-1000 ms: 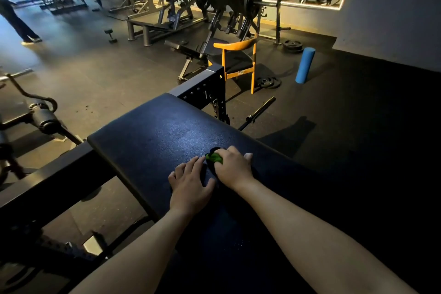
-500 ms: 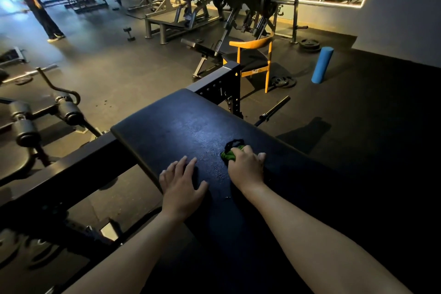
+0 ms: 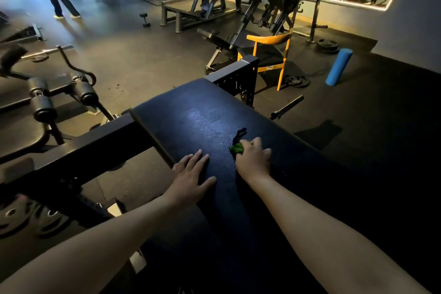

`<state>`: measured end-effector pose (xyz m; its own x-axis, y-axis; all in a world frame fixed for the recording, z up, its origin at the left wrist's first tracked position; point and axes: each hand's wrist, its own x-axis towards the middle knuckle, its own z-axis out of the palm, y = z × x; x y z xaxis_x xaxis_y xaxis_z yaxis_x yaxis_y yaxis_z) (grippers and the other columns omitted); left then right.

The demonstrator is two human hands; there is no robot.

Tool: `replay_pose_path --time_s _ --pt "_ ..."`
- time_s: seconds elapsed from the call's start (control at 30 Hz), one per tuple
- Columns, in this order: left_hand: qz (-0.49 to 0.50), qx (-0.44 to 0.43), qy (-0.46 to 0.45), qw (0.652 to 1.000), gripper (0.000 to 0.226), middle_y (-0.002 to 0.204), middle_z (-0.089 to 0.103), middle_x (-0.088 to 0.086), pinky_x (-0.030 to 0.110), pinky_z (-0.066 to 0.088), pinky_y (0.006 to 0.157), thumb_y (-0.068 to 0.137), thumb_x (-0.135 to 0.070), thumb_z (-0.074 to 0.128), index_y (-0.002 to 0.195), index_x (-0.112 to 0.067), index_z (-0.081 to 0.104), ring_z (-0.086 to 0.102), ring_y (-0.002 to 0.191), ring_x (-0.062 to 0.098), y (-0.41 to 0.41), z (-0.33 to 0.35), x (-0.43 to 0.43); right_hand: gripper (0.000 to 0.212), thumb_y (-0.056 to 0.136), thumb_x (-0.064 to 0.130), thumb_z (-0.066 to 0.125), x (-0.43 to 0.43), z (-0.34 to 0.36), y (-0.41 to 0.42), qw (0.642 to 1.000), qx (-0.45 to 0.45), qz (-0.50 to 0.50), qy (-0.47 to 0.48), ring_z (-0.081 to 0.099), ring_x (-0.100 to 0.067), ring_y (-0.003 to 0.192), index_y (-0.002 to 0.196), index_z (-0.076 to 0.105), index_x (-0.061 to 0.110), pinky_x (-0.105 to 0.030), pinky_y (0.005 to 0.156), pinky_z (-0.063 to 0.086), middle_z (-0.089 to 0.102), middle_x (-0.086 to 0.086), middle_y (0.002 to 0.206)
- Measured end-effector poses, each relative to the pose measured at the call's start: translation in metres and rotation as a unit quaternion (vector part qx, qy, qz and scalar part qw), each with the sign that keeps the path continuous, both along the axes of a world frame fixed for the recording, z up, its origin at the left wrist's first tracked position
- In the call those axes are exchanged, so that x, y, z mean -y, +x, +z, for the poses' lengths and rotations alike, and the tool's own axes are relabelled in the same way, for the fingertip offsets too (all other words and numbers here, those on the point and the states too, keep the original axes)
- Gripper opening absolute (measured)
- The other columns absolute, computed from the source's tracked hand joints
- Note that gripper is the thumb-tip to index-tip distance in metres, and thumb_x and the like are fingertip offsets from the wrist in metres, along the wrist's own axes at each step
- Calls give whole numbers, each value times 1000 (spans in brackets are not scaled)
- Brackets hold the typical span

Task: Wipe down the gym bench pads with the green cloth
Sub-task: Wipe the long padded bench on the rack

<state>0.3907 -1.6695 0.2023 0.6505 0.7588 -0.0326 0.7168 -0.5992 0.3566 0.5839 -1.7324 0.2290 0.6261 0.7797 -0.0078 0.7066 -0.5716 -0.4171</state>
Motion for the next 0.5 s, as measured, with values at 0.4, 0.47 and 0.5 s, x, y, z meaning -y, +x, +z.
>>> replay_pose_path --time_s 0.4,0.47,0.5 --pt "59 166 -17 984 98 165 15 0 28 3 122 79 -76 47 156 -17 31 4 151 16 -15 -8 12 44 86 29 49 -9 3 -22 993 14 98 67 54 -29 106 128 60 31 -37 93 29 53 -5 119" --pt "107 166 -23 980 98 165 7 -2 29 1 121 81 -74 57 157 -19 27 -3 151 13 -21 -8 17 46 89 26 55 -12 7 4 997 30 30 60 45 -30 115 134 54 29 -40 99 27 45 -7 128" --pt "129 167 -33 977 98 165 5 -2 30 2 121 81 -71 61 157 -20 25 -5 151 12 -24 -9 18 47 91 28 54 -13 7 11 999 36 4 31 39 -31 120 137 51 28 -43 102 26 41 -9 132"
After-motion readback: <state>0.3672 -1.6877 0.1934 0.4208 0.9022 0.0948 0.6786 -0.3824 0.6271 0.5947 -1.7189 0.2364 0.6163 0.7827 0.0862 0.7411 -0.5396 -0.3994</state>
